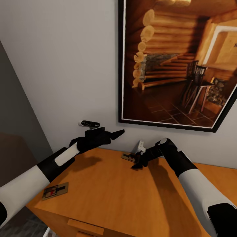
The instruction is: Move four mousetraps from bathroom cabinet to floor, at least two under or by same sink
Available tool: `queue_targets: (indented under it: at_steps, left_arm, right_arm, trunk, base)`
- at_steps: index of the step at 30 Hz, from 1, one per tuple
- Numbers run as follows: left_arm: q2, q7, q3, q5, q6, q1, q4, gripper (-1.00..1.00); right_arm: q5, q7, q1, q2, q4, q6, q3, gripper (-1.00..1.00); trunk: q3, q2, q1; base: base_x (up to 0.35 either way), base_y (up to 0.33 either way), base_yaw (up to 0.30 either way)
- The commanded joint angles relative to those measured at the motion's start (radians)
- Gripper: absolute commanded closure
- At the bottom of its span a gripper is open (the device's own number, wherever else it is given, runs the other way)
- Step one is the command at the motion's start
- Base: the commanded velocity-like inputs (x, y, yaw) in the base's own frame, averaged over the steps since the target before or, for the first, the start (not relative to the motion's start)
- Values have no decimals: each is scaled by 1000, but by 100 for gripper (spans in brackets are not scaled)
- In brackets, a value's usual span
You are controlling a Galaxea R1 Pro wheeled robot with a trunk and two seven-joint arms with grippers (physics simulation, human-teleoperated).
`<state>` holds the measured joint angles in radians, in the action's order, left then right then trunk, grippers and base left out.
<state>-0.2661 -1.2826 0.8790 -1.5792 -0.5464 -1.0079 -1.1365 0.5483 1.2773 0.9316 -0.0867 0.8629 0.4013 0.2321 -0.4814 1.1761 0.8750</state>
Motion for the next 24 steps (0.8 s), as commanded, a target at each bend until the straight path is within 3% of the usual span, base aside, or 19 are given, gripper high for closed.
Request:
queue_targets:
  at_steps: [1, 24]
  left_arm:
    - [-1, -1, 5, -10, -10, -2, 0, -100]
    - [-1, -1, 5, -10, -10, -2, 0, -100]
  right_arm:
    - [6, -18, 1, -1, 1, 25, 1, -100]
    - [7, -17, 1, -1, 1, 25, 1, -100]
  trunk:
    - [-1, 0, 0]
    - [-1, 0, 0]
  base:
    - [0, 0, 0]
    - [0, 0, 0]
